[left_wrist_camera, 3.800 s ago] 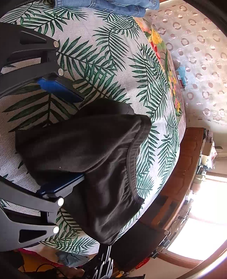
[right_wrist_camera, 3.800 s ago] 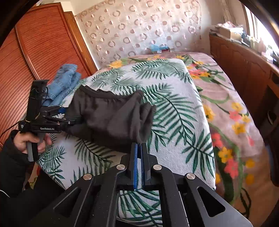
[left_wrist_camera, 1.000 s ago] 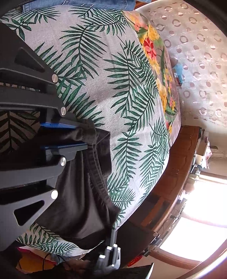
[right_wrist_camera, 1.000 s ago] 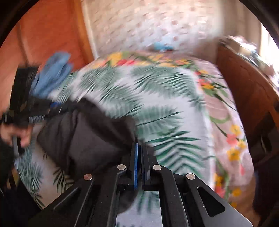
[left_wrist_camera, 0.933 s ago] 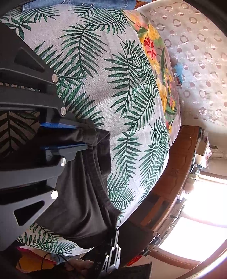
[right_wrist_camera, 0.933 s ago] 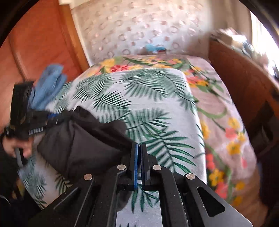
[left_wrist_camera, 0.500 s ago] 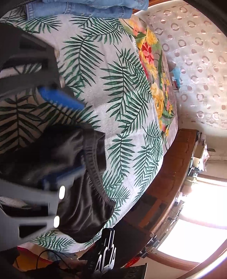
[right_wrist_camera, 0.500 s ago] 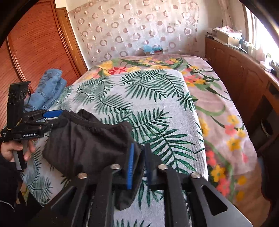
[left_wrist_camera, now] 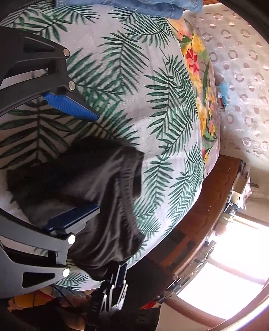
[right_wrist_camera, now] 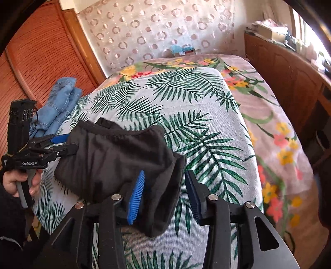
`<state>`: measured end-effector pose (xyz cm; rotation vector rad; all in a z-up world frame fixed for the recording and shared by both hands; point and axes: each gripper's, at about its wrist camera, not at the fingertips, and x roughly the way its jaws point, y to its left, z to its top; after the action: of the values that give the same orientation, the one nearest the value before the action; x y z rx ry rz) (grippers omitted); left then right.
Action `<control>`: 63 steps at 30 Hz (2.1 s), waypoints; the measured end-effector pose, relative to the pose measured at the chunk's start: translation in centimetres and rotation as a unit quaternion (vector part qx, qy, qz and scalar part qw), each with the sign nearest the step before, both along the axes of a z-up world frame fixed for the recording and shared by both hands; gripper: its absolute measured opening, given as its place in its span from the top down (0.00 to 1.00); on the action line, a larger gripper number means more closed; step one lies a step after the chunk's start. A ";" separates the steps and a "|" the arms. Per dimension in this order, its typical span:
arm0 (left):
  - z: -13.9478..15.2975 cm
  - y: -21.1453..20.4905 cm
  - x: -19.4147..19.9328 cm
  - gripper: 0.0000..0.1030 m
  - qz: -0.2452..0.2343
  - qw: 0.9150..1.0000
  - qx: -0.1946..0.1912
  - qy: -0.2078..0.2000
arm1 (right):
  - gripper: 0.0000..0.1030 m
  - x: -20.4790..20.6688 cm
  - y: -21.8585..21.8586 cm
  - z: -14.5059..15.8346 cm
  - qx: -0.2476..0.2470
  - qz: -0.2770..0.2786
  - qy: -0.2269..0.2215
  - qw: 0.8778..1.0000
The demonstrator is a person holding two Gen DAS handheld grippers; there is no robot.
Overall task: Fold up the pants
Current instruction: 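Grasp the folded shorts' edge with the left gripper and lift them, then carry the folded shorts with the left gripper toward the blue jeans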
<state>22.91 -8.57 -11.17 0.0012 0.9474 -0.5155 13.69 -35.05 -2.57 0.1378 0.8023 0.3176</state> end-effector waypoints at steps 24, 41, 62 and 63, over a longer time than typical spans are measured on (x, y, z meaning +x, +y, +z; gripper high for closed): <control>-0.5 -0.1 1.1 0.83 -0.024 0.998 -0.062 0.021 | 0.82 2.4 1.7 -1.0 0.016 0.029 0.023 0.999; 6.6 2.3 -5.5 0.88 0.008 0.994 -0.067 -0.090 | 0.93 -1.8 3.1 3.2 0.017 0.039 -0.085 0.996; 11.9 13.6 -8.9 0.88 0.125 0.973 -0.028 -0.191 | 0.93 -0.4 15.1 8.5 -0.024 0.157 -0.183 0.970; 11.8 14.3 -8.6 0.88 0.133 0.972 -0.026 -0.193 | 0.93 0.3 15.6 8.5 -0.027 0.163 -0.186 0.969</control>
<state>14.30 5.71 0.64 -0.0693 0.5405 -0.2754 13.94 -19.44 5.98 -0.1064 0.4571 0.6116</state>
